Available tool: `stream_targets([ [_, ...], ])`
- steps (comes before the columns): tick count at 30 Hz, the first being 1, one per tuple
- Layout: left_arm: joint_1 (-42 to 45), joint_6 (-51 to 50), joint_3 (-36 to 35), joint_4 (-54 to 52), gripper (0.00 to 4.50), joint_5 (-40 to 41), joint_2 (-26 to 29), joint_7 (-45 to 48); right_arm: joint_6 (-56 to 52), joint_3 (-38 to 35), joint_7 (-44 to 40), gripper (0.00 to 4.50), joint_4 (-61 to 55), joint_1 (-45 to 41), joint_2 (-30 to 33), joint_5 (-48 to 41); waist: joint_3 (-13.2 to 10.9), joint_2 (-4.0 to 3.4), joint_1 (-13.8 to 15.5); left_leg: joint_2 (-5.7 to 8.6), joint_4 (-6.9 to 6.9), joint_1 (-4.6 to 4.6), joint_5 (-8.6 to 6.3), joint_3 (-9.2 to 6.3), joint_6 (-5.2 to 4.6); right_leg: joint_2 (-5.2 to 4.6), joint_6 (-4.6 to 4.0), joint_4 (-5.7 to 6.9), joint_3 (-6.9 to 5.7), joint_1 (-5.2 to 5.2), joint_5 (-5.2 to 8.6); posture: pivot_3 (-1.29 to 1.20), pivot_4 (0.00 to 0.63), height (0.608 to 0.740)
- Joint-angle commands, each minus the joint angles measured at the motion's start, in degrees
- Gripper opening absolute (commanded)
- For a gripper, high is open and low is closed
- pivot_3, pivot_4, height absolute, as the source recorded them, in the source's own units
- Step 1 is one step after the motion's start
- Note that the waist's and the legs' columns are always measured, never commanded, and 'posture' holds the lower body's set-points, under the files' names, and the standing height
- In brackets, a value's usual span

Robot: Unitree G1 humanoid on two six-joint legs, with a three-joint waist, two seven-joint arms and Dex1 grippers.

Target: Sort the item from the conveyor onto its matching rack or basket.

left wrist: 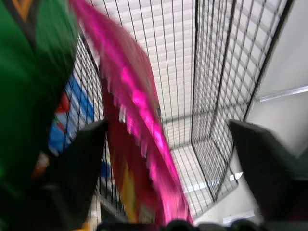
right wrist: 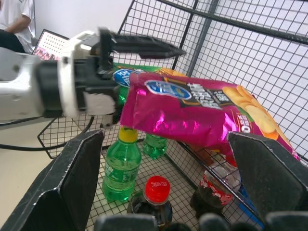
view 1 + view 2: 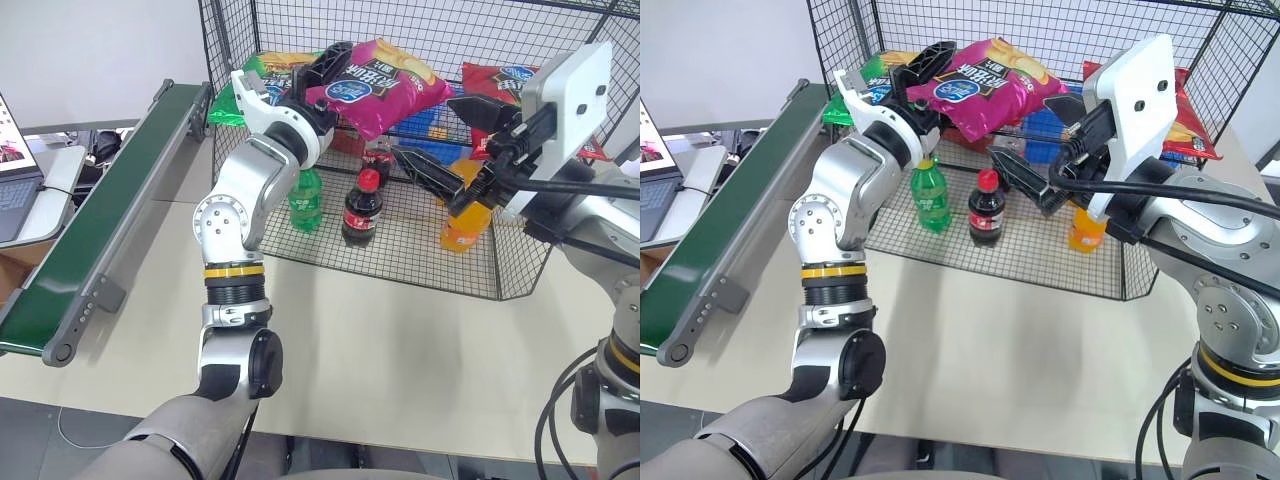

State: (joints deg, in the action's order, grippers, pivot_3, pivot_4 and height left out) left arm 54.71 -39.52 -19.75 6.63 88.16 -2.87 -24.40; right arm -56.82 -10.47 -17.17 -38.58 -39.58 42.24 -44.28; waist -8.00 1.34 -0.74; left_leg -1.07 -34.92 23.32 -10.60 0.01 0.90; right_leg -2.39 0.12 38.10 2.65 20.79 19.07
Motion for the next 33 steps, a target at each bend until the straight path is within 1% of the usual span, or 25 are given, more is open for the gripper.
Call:
stream_targets([
  [1,-1.5,-6.3,0.8,-5.8,4.44,7.6,4.2,-2.0,3.5,1.6,-1.9,4.50,0.7,-1.9,-0.1,2.1,0.0,0.00,-0.1,-0.01,0.01,-0.03,0.02,-0.02,0.03,0.01,0.00,0.01,0.00,0.00,0.00,0.00,0.150,0.740],
  [5,-3.9,-9.6,1.7,-8.5,4.44,15.1,8.6,-4.4,6.3,5.6,-4.5,4.50,2.2,-3.0,0.2,5.5,0.0,-0.01,0.0,0.00,0.00,-0.05,0.09,-0.07,0.15,0.00,0.00,0.01,-0.01,-0.05,0.00,0.00,0.150,0.740],
  [7,-5.8,-12.0,1.9,-10.1,4.44,20.8,13.0,-4.2,9.2,8.9,-6.7,4.50,3.4,-4.3,0.9,9.2,0.0,-0.02,-0.1,0.00,-0.02,-0.05,0.09,-0.09,0.15,-0.01,0.01,-0.01,-0.01,-0.08,0.01,0.00,0.150,0.740],
  [9,-7.2,-14.5,2.4,-10.8,4.44,23.4,18.0,-1.9,12.2,11.6,-9.1,4.50,4.3,-5.2,1.9,12.7,0.0,-0.02,-0.2,0.00,-0.01,-0.09,0.09,-0.13,0.16,-0.02,0.02,0.00,0.00,-0.09,0.01,0.00,0.150,0.740],
  [10,-7.8,-16.2,2.3,-10.9,4.44,24.1,20.8,0.5,14.4,13.9,-10.3,4.50,4.9,-5.8,2.3,15.5,0.0,-0.03,-0.1,-0.01,0.00,-0.09,0.09,-0.12,0.16,-0.01,0.02,-0.01,0.00,-0.09,0.01,0.00,0.150,0.740],
  [12,-9.6,-23.0,1.4,-11.2,4.44,22.3,30.0,11.0,18.7,17.2,-11.8,4.50,6.6,-7.2,2.3,20.4,0.0,-0.03,-0.4,0.00,0.02,-0.13,0.10,-0.14,0.17,0.00,0.03,0.00,-0.02,-0.09,0.02,0.00,0.150,0.740],
  [13,-10.2,-25.2,1.2,-11.2,4.44,21.2,33.5,15.5,20.4,18.2,-12.4,4.50,7.3,-7.7,2.1,22.3,0.0,-0.04,-0.6,-0.01,0.06,-0.18,0.10,-0.12,0.17,0.04,0.03,0.00,0.00,-0.09,0.02,0.00,0.150,0.740],
  [14,-10.4,-26.5,1.3,-11.1,4.44,20.0,36.2,19.1,22.0,18.7,-12.7,4.50,8.1,-8.1,1.8,24.0,0.0,-0.05,-0.6,-0.01,0.09,-0.21,0.12,-0.14,0.21,0.06,0.03,0.00,0.00,-0.08,0.02,0.00,0.150,0.740],
  [15,-10.4,-26.8,1.6,-10.9,4.44,19.0,37.8,21.6,23.3,19.0,-13.0,4.50,8.7,-8.3,1.6,25.2,0.0,-0.06,-0.5,0.00,0.09,-0.22,0.12,-0.15,0.21,0.05,0.03,0.01,-0.02,-0.08,0.02,0.00,0.150,0.740],
  [18,-8.5,-28.4,1.3,-10.3,4.44,12.3,44.9,34.4,29.3,22.0,-14.4,4.50,12.5,-10.0,1.4,32.0,0.0,-0.05,-0.1,0.02,0.09,-0.21,0.08,-0.17,0.15,0.00,0.03,-0.02,-0.06,-0.09,0.02,0.00,0.150,0.740],
  [20,-8.2,-26.8,3.8,-14.0,4.50,3.0,49.2,44.5,32.3,23.6,-15.3,3.96,14.9,-10.7,1.1,35.6,0.0,-0.03,-0.1,0.04,0.10,-0.19,0.06,-0.18,0.11,0.00,0.03,-0.05,-0.09,-0.08,0.02,0.00,0.150,0.740],
  [21,-8.4,-23.8,6.2,-16.7,4.50,-3.8,51.6,50.1,33.2,23.9,-15.8,3.66,15.8,-10.9,0.8,36.6,0.0,-0.03,0.0,0.04,0.11,-0.18,0.04,-0.17,0.08,0.00,0.03,-0.07,-0.10,-0.08,0.02,0.00,0.150,0.740],
  [22,-8.5,-20.9,7.7,-18.4,4.50,-8.8,53.0,54.4,33.9,24.2,-16.3,3.32,16.6,-11.2,0.6,37.7,0.0,-0.04,0.0,0.05,0.13,-0.18,0.04,-0.15,0.08,-0.01,0.02,-0.08,-0.09,-0.09,0.02,0.00,0.150,0.740],
  [25,-7.7,-14.6,9.1,-19.7,4.50,-17.4,54.3,61.7,35.6,24.3,-17.4,2.26,18.6,-11.9,-0.4,40.3,0.0,-0.05,0.1,0.05,0.19,-0.19,0.04,-0.12,0.08,-0.05,0.02,-0.10,-0.07,-0.10,0.02,0.00,0.150,0.740],
  [28,-7.1,-11.1,8.9,-18.7,4.50,-22.3,53.6,65.0,36.9,24.4,-18.4,1.21,20.2,-12.1,-1.2,42.6,0.0,-0.06,-0.2,-0.01,0.18,-0.17,-0.02,-0.13,-0.01,-0.02,0.02,-0.07,-0.07,-0.06,0.02,0.00,0.150,0.740],
  [31,-6.8,-9.9,8.9,-17.7,4.50,-25.2,52.9,66.9,38.2,24.1,-19.2,0.18,21.2,-11.7,-1.3,44.4,0.0,-0.06,-0.3,-0.07,0.17,-0.17,-0.07,-0.12,-0.10,0.03,0.01,-0.05,-0.06,-0.05,0.02,0.00,0.150,0.740],
  [32,-6.8,-9.7,8.8,-17.4,4.50,-26.1,52.9,67.6,38.8,23.6,-19.5,0.07,21.5,-11.5,-1.1,44.7,0.0,-0.07,-0.3,-0.08,0.16,-0.17,-0.09,-0.12,-0.13,0.03,0.01,-0.04,-0.05,-0.05,0.02,0.00,0.150,0.740],
  [33,-6.8,-9.6,8.7,-17.1,4.50,-26.6,52.9,68.2,39.8,22.9,-20.0,0.07,21.7,-11.1,-0.5,45.1,-0.1,-0.06,-0.3,-0.13,0.16,-0.17,-0.10,-0.12,-0.15,0.03,0.01,-0.02,-0.04,-0.05,0.02,0.00,0.150,0.740],
])
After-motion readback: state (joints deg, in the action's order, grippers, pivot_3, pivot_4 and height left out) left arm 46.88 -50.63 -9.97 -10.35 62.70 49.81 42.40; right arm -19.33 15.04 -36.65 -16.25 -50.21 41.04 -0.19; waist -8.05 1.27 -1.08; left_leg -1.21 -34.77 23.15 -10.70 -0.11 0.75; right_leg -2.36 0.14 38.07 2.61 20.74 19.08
